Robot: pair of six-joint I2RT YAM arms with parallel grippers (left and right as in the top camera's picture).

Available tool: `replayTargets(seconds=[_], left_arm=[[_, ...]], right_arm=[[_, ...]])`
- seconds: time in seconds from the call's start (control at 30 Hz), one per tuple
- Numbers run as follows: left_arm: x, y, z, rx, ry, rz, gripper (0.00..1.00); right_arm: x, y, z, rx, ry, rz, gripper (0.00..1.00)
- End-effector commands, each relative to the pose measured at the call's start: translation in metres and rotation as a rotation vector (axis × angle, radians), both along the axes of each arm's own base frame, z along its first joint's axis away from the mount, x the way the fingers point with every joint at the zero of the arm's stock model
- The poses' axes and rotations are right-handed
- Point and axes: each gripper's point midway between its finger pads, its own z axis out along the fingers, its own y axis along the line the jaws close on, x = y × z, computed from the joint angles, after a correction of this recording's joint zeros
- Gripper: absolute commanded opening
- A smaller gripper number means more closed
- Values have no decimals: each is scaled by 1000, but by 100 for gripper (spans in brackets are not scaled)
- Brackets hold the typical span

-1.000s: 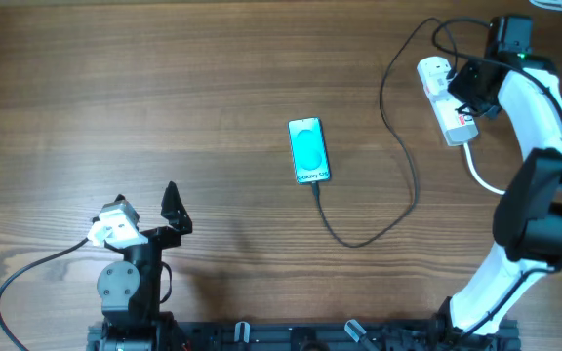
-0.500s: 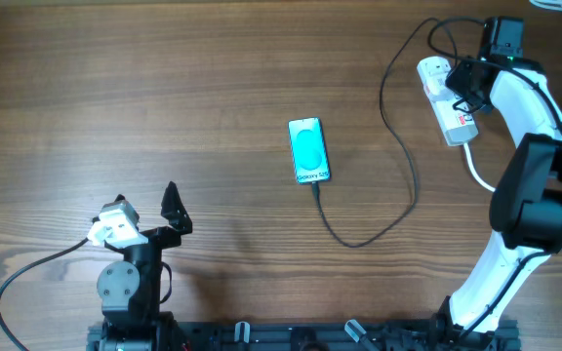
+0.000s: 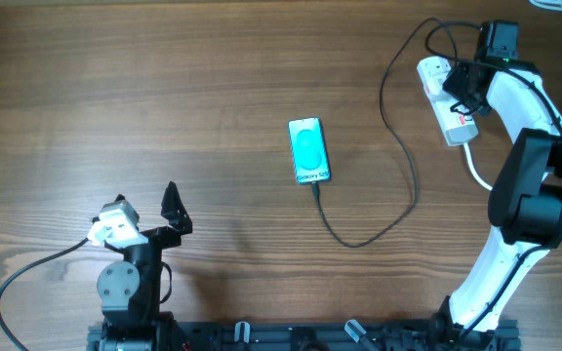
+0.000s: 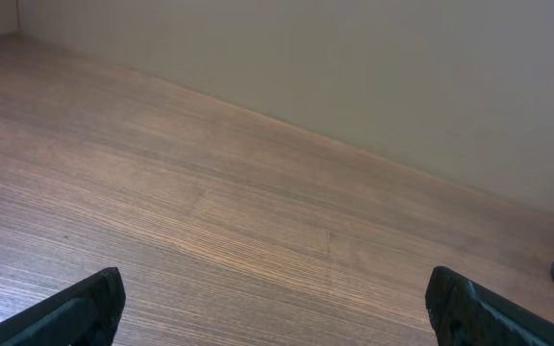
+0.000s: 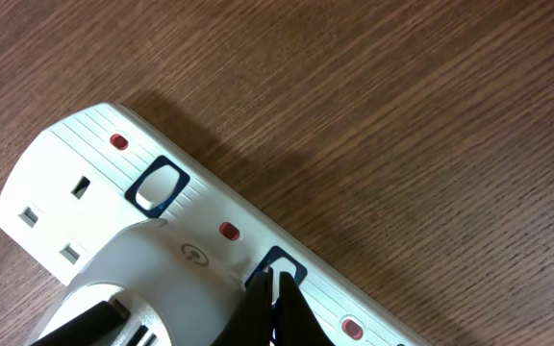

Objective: Plug charger to phone and switch on socket

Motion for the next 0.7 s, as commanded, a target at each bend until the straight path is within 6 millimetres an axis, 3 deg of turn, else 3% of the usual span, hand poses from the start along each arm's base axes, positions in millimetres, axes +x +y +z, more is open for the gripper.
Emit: replayTargets(seconds=[0.0,0.2,0.43,0.67], left_arm=[[0,0,-1,19,-5,-5,100],[0,0,-1,19,-5,-5,100],[0,0,-1,19,-5,-5,100],[0,0,-1,19,-5,-5,100]], right_arm=[[2,-4,-4,-20,5,-4,5],[2,-2,-6,-20,6,0,5],[-4,4,-21,-12,35,19,5],[-5,23,-35,-8,69,71,4]])
